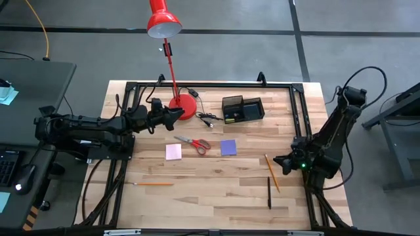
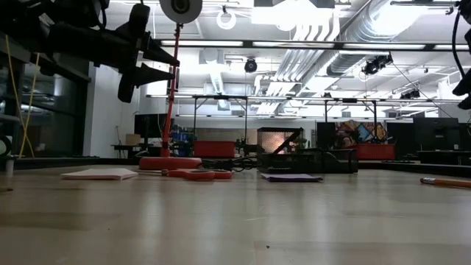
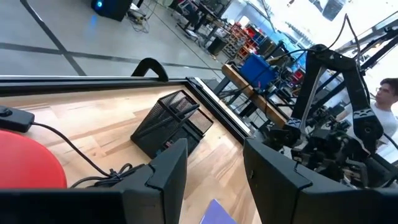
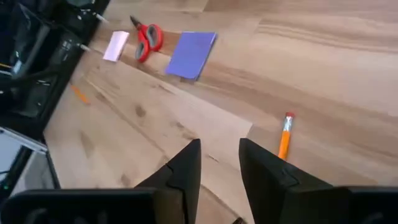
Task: Pick and place office supplies into organizer
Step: Put the black pen into the black desk organizer
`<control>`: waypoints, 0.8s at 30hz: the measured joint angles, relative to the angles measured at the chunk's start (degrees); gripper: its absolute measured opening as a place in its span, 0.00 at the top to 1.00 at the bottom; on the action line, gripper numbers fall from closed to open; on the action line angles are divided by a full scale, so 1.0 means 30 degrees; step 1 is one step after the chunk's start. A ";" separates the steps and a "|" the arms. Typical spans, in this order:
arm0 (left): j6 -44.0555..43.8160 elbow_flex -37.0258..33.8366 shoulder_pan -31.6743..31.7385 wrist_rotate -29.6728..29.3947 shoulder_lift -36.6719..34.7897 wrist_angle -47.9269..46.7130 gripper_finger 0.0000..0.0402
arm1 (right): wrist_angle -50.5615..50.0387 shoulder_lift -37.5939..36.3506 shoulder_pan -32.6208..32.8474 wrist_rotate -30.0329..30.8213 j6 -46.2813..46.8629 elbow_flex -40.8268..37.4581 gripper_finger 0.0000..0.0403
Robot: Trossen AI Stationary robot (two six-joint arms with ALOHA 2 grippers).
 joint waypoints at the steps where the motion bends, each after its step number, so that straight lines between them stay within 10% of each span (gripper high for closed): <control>1: 0.0047 0.0000 0.0005 -0.0005 0.0000 -0.0030 0.64 | -0.0072 0.0100 -0.0137 0.0012 -0.0317 0.0000 0.75; 24: 0.0531 0.0000 0.0005 0.0301 0.0000 0.0071 0.64 | 0.4072 0.3839 -0.1875 -0.4057 -0.0670 -0.0503 0.74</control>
